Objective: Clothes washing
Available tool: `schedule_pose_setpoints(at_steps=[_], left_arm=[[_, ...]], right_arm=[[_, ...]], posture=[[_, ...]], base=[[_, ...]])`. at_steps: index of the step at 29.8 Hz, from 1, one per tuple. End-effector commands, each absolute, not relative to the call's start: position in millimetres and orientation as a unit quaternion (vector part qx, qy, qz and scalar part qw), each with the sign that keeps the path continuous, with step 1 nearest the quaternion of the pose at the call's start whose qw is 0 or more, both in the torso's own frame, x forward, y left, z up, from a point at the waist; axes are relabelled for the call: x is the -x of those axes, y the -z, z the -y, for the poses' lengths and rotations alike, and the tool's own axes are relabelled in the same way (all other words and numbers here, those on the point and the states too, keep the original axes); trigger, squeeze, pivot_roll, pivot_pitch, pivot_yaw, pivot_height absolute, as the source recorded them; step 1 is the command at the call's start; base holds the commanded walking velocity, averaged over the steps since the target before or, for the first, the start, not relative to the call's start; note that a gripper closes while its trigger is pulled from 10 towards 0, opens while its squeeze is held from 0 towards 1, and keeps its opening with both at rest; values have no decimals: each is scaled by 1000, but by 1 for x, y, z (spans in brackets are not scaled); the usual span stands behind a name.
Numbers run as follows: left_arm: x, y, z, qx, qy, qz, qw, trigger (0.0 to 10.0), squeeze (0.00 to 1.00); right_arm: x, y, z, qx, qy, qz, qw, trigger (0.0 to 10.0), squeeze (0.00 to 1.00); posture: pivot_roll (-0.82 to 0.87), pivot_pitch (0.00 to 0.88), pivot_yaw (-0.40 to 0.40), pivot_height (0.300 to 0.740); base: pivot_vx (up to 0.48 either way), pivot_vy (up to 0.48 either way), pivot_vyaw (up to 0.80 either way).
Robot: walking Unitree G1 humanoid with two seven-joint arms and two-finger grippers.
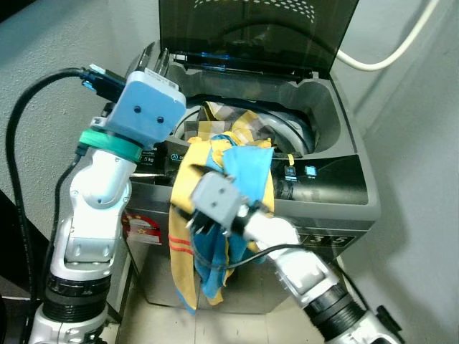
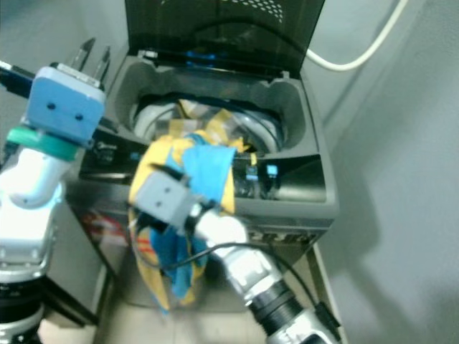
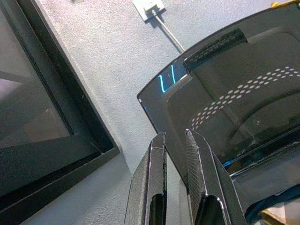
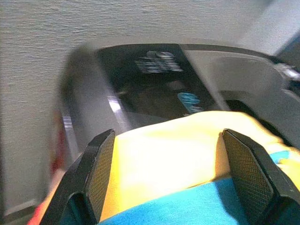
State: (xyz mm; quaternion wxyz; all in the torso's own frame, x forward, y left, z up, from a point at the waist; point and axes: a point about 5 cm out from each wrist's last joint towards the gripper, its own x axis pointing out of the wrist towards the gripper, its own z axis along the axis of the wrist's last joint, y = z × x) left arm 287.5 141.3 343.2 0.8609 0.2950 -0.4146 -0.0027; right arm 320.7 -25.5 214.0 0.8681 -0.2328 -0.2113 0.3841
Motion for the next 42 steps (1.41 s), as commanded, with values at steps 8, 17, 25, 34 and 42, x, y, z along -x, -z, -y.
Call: schedule_pose_setpoints(at_steps=[8, 17, 25, 34, 42], left_arm=[[-285, -338, -139, -298, 7, 404, 865, 10000, 0], [-286, -336, -137, -295, 13, 397, 869, 10000, 0], [-286, -336, -136, -293, 12, 396, 870, 10000, 0], [-284, -336, -135, -293, 11, 395, 871, 10000, 0], [-284, -335, -136, -294, 9, 392, 872, 10000, 0]], right_arm=[[-322, -235, 79, 243, -328, 244, 880, 10000, 0], [-294, -202, 87, 247, -477, 147, 831, 10000, 0], [-307, -191, 81, 287, -418, 145, 850, 10000, 0], [-315, -187, 80, 335, -366, 150, 855, 10000, 0], [-313, -183, 77, 259, -379, 137, 878, 0, 0]], posture=[[125, 153, -55, 740], [117, 150, -55, 740], [122, 145, -57, 740], [130, 147, -64, 740], [130, 153, -67, 740]], base=[[0, 0, 0], [0, 0, 0], [0, 0, 0], [0, 0, 0], [0, 0, 0]])
